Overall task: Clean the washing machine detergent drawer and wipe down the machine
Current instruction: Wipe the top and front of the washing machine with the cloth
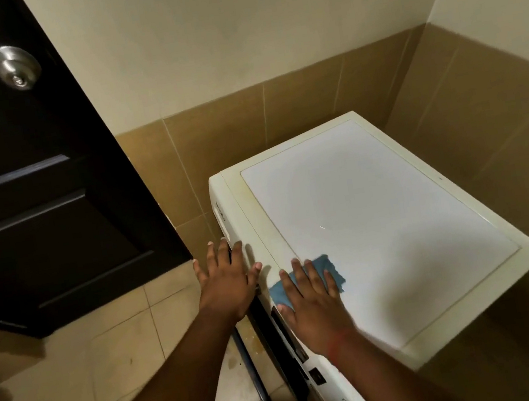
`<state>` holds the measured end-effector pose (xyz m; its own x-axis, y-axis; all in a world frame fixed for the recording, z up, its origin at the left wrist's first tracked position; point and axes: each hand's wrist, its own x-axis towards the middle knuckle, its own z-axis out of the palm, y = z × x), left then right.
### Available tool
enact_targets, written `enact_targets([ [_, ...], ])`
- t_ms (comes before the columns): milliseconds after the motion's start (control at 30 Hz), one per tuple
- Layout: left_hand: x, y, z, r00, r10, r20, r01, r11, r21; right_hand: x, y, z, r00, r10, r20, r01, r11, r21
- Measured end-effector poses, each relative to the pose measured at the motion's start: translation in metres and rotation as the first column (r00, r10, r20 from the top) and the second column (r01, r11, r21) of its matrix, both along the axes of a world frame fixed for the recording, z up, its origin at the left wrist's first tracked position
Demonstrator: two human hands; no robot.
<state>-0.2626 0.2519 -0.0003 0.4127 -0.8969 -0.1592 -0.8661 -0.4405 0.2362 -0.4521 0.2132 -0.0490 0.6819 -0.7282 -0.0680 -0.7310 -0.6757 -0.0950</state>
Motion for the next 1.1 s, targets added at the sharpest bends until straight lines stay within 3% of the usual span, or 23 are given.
enact_targets([
  [267, -0.038, -0.012, 0.002, 0.99, 0.142, -0.021, -0.142, 0.99, 0.007, -0.045, 0.019, 0.008, 0.989, 0.144, 0.018, -0.145, 0.987, 0.071],
  [467, -0.061, -0.007, -0.007, 0.974, 0.225, 0.027, -0.227, 0.972, 0.057, -0.017, -0.023, 0.009, 0.967, 0.255, 0.0, -0.255, 0.965, 0.067],
  [600, -0.063, -0.008, -0.006, 0.959, 0.281, 0.034, -0.283, 0.958, 0.055, -0.073, -0.025, 0.01, 0.926, 0.375, 0.046, -0.377, 0.924, 0.062],
  [767, -0.076, -0.014, -0.008, 0.953, 0.297, 0.051, -0.3, 0.951, 0.077, -0.113, -0.072, 0.008, 0.984, 0.18, 0.006, -0.18, 0.983, 0.028],
  [833, -0.087, -0.021, -0.008, 0.956, 0.29, 0.048, -0.293, 0.952, 0.085, -0.118, -0.068, 0.007, 0.964, 0.263, 0.023, -0.264, 0.962, 0.068],
  [933, -0.101, -0.036, -0.005, 0.968, 0.247, 0.05, -0.25, 0.966, 0.066, -0.138, -0.091, 0.004, 0.9, 0.436, 0.014, -0.436, 0.9, 0.001],
  [1100, -0.109, -0.055, -0.007, 0.974, 0.215, 0.071, -0.22, 0.973, 0.065, -0.157, -0.122, 0.006, 0.994, 0.108, 0.029, -0.108, 0.994, -0.005],
])
